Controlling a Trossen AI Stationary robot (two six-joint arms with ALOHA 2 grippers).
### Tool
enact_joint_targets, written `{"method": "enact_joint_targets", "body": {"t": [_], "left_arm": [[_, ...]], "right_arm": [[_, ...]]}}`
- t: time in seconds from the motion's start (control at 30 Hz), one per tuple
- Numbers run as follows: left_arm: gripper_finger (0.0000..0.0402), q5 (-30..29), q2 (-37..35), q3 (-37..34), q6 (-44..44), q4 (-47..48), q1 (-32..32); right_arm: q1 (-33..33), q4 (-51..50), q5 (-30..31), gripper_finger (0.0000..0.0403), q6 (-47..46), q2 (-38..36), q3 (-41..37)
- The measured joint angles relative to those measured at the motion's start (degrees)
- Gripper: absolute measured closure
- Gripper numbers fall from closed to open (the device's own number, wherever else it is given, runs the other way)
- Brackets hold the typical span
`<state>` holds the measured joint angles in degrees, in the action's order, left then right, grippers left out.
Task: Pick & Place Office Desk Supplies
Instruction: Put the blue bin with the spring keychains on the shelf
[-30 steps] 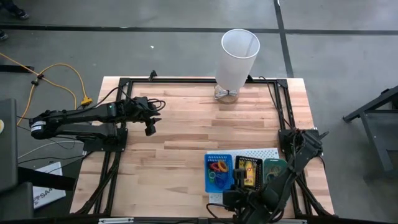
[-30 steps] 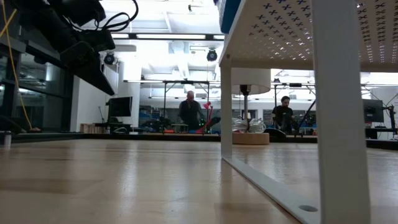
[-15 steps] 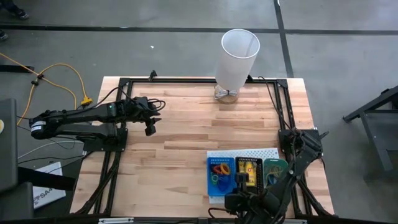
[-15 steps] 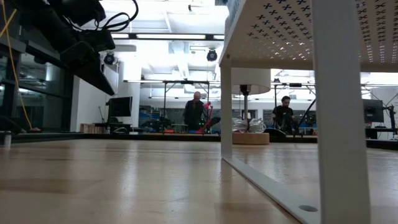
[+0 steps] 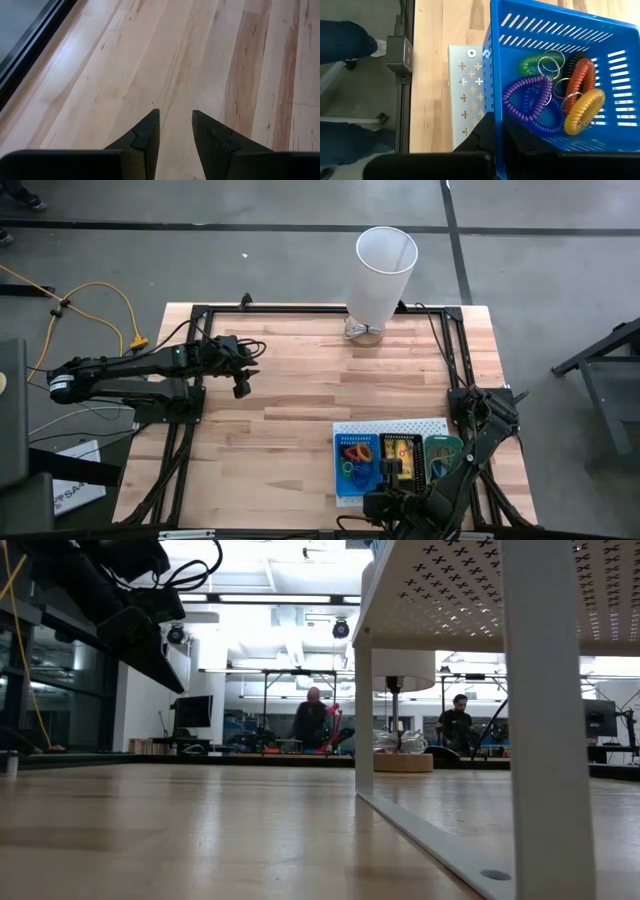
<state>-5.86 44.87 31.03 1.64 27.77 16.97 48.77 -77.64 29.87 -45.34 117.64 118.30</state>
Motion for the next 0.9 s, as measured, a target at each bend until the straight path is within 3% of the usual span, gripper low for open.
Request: {"method": "enact_joint_targets", "body": {"t": [0.33, 0.9], "left_arm": [[0.0293, 0.0, 0.0, 0.0, 0.1, 0.0, 0.0], [0.0293, 0.0, 0.0, 0.0, -0.2, 0.0, 0.0]], "right_arm": [[-0.4, 0.8, -1.3, 0.0384, 0.1, 0.0, 0.0], [-0.6, 2.1, -1.4, 0.0305, 0.6, -0.1, 0.0]]}}
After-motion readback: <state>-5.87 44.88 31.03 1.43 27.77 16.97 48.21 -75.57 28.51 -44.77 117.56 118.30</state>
